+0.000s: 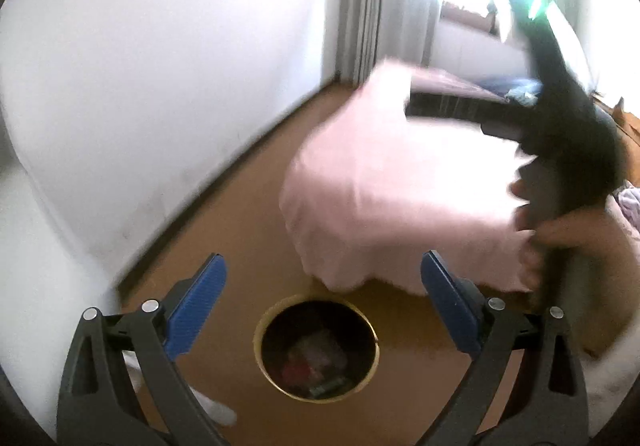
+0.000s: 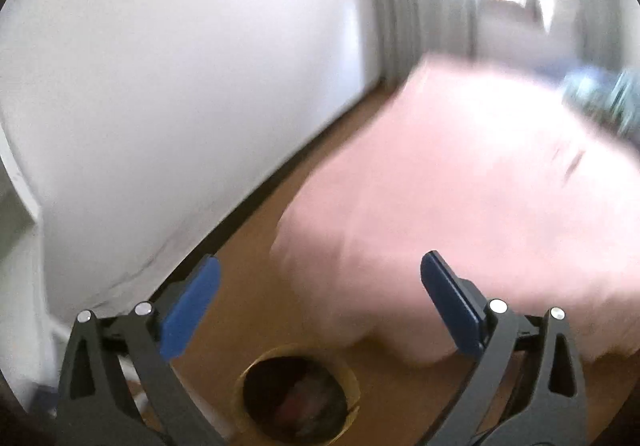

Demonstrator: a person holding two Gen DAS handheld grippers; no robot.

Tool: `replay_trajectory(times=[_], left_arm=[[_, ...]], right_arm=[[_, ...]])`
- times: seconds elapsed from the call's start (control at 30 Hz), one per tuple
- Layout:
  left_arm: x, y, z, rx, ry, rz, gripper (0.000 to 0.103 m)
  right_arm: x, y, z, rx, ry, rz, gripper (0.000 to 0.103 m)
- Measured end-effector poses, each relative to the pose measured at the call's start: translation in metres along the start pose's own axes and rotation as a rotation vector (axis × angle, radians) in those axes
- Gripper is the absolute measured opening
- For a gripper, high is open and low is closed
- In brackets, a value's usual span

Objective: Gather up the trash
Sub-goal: 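Grasp the white tissue with the left tool while the right tool grasps a white plastic cap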

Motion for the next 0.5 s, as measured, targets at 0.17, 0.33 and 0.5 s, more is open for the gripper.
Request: replay_trajectory(times=[0.17,0.33,0.5], left_arm=[[0.018,-0.110,0.086,0.150,-0.057,-0.097,0.096],[-0.040,-0.225,0.232,0.465,-0.259,-0.070,0.096],[-0.146,-0.347,0.377,0.826,-0.543,0.025,0.096]], right_arm=[[-0.010,-0.011,0.044,0.089,-0.138,0.009,0.097],[-0.033,-0.013,0.094,0.157,-0.279,0.078,0.097],[-0.031,-0.046,0.199,0.368,-0.312,0.104,0.097]])
Point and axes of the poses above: each gripper's, at about its wrist camera, not at the fingertips, and y roughly the way its jaws point, z to its left, x to its top, the point moved 7 cm from there along y, roughly the way its jaws point, and after that the axes turned 1 degree about x, right-handed, at the moved point
